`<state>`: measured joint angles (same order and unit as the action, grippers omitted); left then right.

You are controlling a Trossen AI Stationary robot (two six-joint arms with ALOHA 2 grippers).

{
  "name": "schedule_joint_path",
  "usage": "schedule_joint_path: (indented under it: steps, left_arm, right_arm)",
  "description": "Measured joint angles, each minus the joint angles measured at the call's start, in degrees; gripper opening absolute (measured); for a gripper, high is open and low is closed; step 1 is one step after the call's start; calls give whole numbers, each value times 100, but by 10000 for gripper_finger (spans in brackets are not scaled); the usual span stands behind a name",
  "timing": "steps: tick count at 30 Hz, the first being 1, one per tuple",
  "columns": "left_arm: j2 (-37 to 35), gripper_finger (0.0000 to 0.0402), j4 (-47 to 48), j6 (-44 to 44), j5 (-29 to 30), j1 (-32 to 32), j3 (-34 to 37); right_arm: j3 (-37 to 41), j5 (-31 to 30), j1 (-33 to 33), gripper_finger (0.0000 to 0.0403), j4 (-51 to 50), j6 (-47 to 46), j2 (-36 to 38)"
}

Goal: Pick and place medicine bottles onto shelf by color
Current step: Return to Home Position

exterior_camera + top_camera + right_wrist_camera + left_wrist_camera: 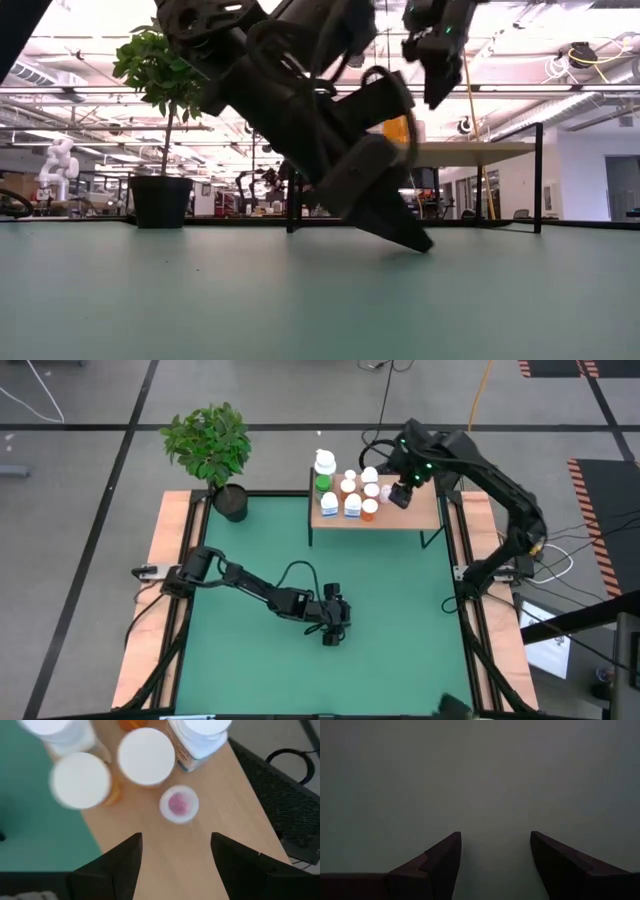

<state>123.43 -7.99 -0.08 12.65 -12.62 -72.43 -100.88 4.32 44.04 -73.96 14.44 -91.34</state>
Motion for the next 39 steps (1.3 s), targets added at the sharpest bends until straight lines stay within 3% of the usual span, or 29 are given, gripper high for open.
schedule_joint_path:
  steps: [6,14,17,22,25,28,32,39]
  left_arm:
    - [-661,239,-803,-172,141,142,909]
    - [-2921,225,-2201,-245,69,291,3050]
    - [-3762,188,-3045,-199,16,160,3883]
    - [-4845,99,-4152,-350,-14,-50,5224]
    - [-5409,43,-4559,-402,-16,-80,5879]
    - [-6003,9,-4578,-319,-14,-62,6394]
    - [-6681,16,-4567,-150,103,-1,6904]
    - [-7522,19,-4348,14,478,7,7189]
  right_arm:
    - [897,22,-394,220,303,-423,1116]
    - [3013,25,-1429,199,1572,-1311,2734]
    - [3919,230,-1987,189,2772,-1544,3268]
    - [5668,1487,-2812,164,5976,-1854,3817]
    - [6571,1654,-3256,146,7748,-1847,3822]
    - [7165,1648,-3538,125,8819,-1598,3730]
    - [7382,1641,-3640,95,8924,-1351,3832]
    - [7451,1656,-3640,51,8110,-1167,4560]
